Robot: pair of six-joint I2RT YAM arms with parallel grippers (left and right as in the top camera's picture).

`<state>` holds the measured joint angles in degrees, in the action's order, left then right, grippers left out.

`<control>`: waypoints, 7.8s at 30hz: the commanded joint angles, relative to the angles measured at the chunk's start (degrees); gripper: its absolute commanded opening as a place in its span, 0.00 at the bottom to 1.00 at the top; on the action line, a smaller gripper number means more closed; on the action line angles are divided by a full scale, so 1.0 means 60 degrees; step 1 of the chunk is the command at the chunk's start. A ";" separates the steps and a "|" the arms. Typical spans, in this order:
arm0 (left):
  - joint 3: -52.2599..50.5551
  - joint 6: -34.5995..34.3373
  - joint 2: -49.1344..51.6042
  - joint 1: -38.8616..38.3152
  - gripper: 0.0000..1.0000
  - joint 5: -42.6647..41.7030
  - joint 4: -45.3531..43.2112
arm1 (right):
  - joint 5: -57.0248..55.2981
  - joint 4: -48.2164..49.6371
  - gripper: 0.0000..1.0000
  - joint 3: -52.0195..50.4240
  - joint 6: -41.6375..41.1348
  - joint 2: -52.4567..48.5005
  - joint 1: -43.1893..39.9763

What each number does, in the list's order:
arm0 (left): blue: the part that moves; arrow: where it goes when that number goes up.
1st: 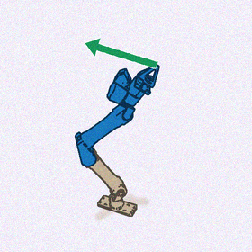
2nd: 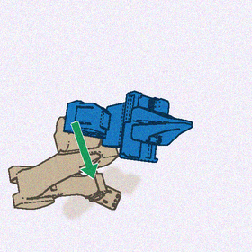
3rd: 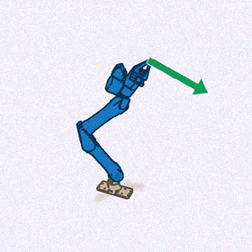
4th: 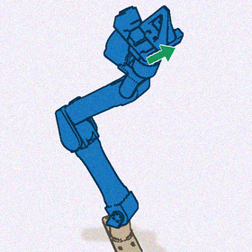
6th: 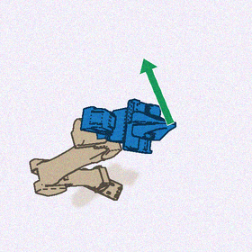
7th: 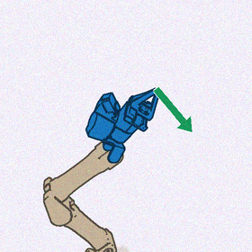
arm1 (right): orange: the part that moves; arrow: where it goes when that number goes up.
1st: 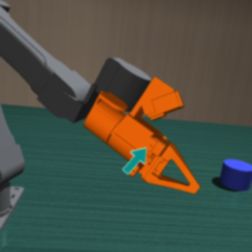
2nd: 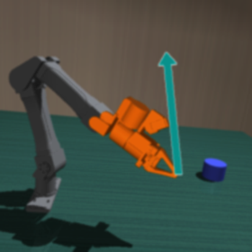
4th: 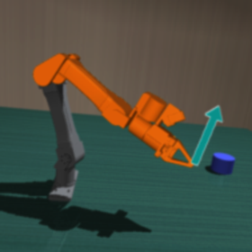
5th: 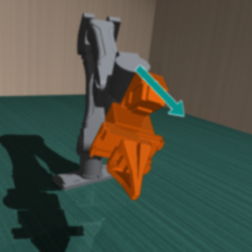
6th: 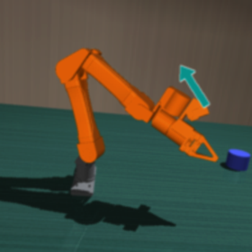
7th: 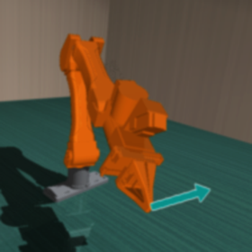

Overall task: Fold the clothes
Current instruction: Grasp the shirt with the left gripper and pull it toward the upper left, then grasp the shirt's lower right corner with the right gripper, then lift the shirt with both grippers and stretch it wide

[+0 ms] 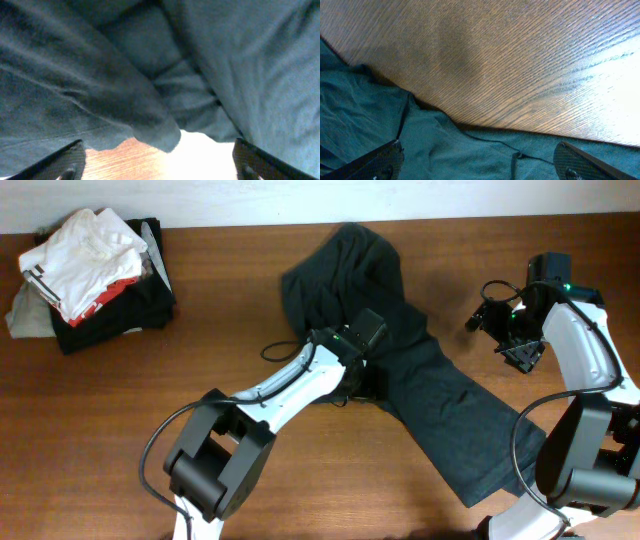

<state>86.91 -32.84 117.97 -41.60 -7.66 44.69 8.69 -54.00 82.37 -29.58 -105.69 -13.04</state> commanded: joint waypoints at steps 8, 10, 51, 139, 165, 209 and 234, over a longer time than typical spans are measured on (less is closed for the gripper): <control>0.0149 -0.1668 0.0659 -0.0007 0.76 0.0346 -0.0441 | 0.0018 0.0076 0.99 -0.0018 -0.0011 -0.0029 0.0051; 0.0149 -0.1665 0.0659 -0.0007 0.75 0.0321 -0.0437 | 0.0018 0.0098 0.99 -0.0018 -0.0011 -0.0029 0.0051; 0.1410 -0.1235 0.1228 -0.0127 0.55 0.0954 0.0984 | -0.0058 0.0219 0.99 -0.0015 0.0029 -0.0091 0.0051; 0.4204 -0.0590 0.1399 0.7085 0.01 0.3818 0.4419 | -0.0055 -0.2342 0.04 -0.3530 0.0142 0.0466 0.7253; 0.3286 -0.0594 0.1410 0.5887 0.01 0.3238 0.4087 | -0.0248 -0.2506 0.99 0.4564 0.1359 0.1038 -0.3413; 0.3286 -0.0590 0.1410 0.5839 0.02 0.2918 0.3920 | -0.1599 0.2153 0.04 -0.6834 -0.1763 0.2240 -0.0273; 0.5013 0.0255 -0.9847 0.5832 0.01 0.3493 0.4677 | -0.1421 -0.6240 0.04 0.7796 0.0113 0.6411 -0.0266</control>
<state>112.73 -33.36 61.25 -6.68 12.43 73.06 0.89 -90.87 121.91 -30.15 -67.37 -14.94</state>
